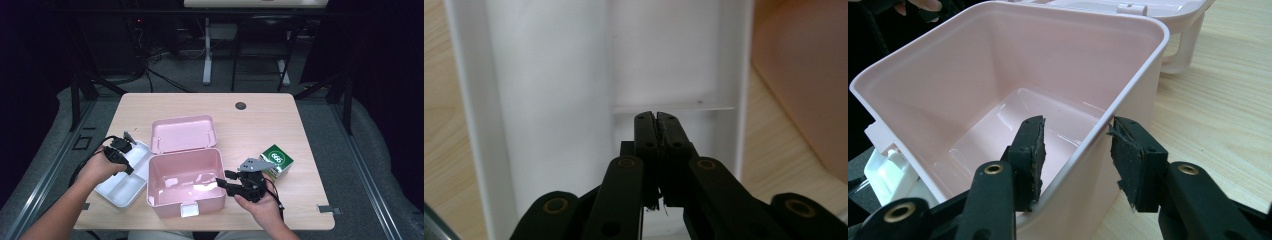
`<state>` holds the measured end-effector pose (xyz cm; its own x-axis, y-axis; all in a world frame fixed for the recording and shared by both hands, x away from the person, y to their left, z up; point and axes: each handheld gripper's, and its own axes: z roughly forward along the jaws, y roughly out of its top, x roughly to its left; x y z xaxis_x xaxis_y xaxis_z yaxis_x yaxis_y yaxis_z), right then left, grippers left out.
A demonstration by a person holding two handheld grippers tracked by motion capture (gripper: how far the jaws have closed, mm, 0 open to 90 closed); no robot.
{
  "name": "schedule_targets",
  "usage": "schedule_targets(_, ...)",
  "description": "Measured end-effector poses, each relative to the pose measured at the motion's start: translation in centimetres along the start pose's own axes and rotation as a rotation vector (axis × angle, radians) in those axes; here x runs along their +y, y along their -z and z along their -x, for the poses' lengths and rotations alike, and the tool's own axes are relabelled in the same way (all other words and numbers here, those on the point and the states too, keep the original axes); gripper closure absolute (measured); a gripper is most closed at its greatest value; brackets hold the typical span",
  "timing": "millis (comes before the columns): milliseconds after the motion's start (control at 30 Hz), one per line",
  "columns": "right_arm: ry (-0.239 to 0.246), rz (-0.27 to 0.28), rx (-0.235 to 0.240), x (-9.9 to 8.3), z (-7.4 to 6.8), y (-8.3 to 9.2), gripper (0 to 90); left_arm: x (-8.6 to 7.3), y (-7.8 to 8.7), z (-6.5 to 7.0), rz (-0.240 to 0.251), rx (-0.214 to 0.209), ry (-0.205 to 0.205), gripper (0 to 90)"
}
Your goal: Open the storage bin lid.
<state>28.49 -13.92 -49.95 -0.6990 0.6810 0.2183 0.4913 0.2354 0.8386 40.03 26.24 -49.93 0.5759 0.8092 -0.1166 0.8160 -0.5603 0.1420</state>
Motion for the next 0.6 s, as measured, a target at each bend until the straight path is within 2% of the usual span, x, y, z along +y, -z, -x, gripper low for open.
schedule_targets(100, -0.001, 0.001, -0.002, 0.0, 0.0, 0.0, 56.5, 0.1, 0.2, 1.3, 0.022, -0.021, -0.032, 90.0)
schedule_targets(333, -0.011, 0.012, 0.008, 0.1, 0.0, 0.3, 56.1, 0.0, 0.8, 3.2, 0.040, -0.050, -0.100, 90.0)
schedule_targets(467, -0.009, 0.013, 0.009, 0.1, -0.1, 0.2, 55.4, 0.0, 1.0, 3.8, 0.055, -0.100, -0.102, 90.0)
schedule_targets(600, -0.004, 0.003, 0.018, 0.0, -0.2, 0.1, 54.8, 0.3, 0.9, 4.1, 0.063, -0.121, -0.103, 90.0)
